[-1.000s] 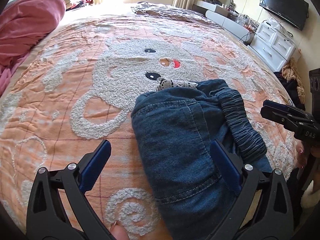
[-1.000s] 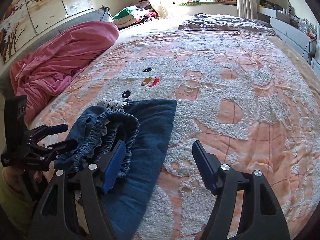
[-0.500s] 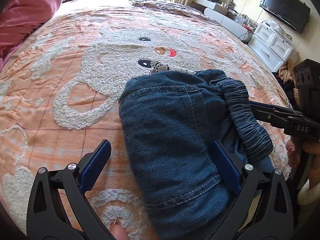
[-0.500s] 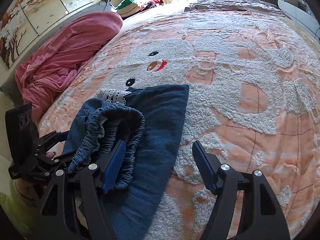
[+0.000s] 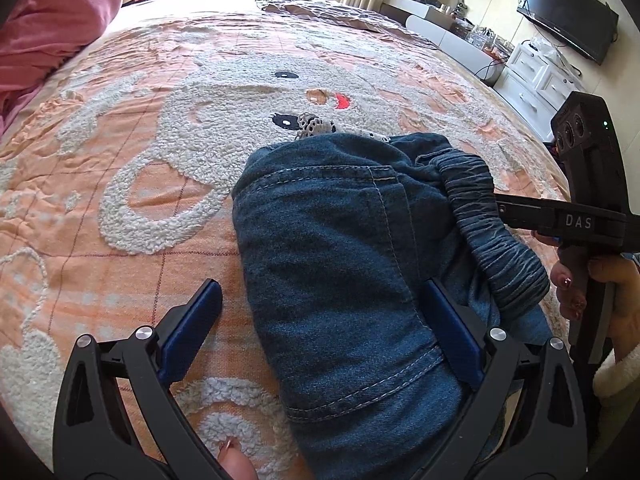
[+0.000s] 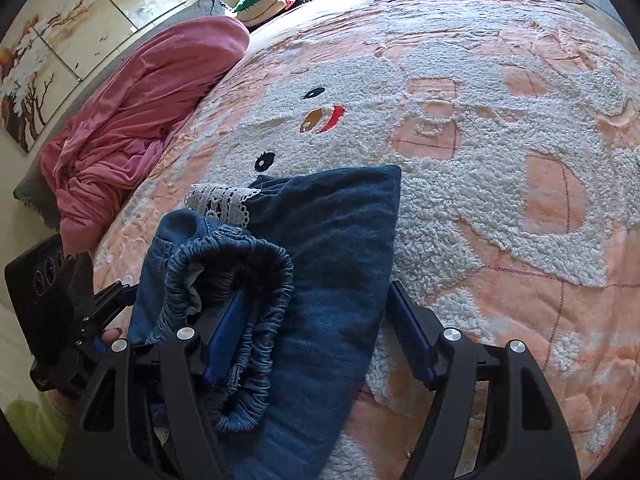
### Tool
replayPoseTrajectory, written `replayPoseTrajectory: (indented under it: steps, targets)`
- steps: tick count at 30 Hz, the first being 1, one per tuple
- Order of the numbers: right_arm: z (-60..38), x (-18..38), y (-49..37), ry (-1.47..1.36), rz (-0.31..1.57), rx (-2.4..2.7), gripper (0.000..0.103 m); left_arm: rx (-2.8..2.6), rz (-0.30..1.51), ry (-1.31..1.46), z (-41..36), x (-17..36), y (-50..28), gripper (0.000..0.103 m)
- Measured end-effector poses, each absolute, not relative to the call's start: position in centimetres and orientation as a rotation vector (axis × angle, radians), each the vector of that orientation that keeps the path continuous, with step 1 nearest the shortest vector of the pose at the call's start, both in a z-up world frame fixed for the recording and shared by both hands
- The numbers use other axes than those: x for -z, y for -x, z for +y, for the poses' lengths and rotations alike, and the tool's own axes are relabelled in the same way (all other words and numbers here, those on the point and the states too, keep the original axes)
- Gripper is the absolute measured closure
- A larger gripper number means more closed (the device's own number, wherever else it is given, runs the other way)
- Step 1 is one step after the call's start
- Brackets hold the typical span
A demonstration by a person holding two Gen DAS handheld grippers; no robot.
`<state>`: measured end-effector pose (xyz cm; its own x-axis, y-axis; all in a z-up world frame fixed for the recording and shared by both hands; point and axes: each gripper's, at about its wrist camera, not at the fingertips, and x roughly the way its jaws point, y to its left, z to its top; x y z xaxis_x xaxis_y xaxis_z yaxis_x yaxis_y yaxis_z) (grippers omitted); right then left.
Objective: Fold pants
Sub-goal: 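Move both open grippers to the sides of the folded pants, then grasp the folded pants with both grippers and fold them over once more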
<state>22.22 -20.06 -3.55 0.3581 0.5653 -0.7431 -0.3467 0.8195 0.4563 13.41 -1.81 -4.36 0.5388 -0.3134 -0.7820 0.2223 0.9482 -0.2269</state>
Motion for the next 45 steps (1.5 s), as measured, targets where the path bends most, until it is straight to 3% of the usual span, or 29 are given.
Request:
replayPoseTrajectory:
  steps: [3, 9, 11, 17, 23, 32, 45]
  targets:
    - [-20.0, 3.7, -22.2, -0.249, 1.049, -0.595, 0.034, 0.32, 0.95, 0.105, -1.8, 4.4, -13.4, 0.01]
    - [-19.5, 3.6, -21.9, -0.246, 1.047, -0.618, 0.06, 0.324, 0.948, 0.094, -2.0, 4.3, -13.2, 0.013]
    - [-19.3, 3.5, -21.7, -0.255, 1.042, -0.629, 0.07, 0.344, 0.948, 0.1, -2.1, 4.2, -13.2, 0.024]
    - [-18.7, 2.9, -21.0, -0.221, 0.995, -0.606, 0.079, 0.371, 0.923, 0.071, -3.1, 3.8, -12.5, 0.054]
    - [-17.7, 1.6, -19.8, -0.137, 0.912, -0.571, 0.087, 0.375, 0.877, 0.072, -3.1, 2.7, -12.1, 0.077]
    - [-17.3, -0.1, -19.3, -0.127, 0.833, -0.572, 0.088, 0.386, 0.84, 0.096, -2.9, 1.6, -12.0, 0.083]
    - [-15.7, -2.4, -21.6, -0.091, 0.775, -0.579, 0.088, 0.359, 0.815, 0.085, -2.1, 0.0, -14.3, 0.084]
